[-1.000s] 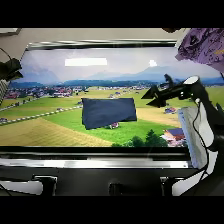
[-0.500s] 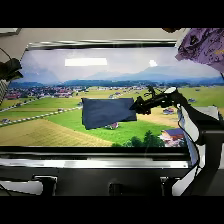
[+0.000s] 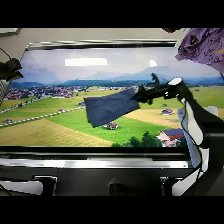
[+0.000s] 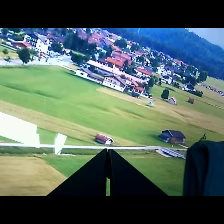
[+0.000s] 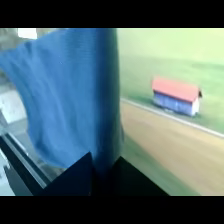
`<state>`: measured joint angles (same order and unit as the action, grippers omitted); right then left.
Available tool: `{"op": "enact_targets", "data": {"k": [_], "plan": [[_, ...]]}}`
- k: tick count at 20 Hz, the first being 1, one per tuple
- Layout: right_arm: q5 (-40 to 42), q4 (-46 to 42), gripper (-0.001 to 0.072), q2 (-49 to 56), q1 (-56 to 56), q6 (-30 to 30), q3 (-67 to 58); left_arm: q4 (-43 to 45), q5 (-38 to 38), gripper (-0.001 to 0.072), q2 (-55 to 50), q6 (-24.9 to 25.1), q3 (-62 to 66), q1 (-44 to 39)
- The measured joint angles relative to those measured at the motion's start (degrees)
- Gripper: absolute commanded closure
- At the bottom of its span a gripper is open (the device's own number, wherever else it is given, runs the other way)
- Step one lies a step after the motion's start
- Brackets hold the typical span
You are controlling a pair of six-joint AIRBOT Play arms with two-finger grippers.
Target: Fold the clothes and pants, and hang the long-sleeved shirts on hangers.
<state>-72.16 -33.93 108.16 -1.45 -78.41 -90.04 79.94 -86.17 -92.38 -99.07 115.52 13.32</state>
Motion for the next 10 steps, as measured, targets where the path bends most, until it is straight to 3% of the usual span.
{"op": "enact_targets", "data": {"k": [10], "plan": [[2.1,-5.2,0.0683,-9.3,-16.0,-12.7,-7.0,0.0,0.0,0.0689,0.0,-0.1,0.0,0.0]]}}
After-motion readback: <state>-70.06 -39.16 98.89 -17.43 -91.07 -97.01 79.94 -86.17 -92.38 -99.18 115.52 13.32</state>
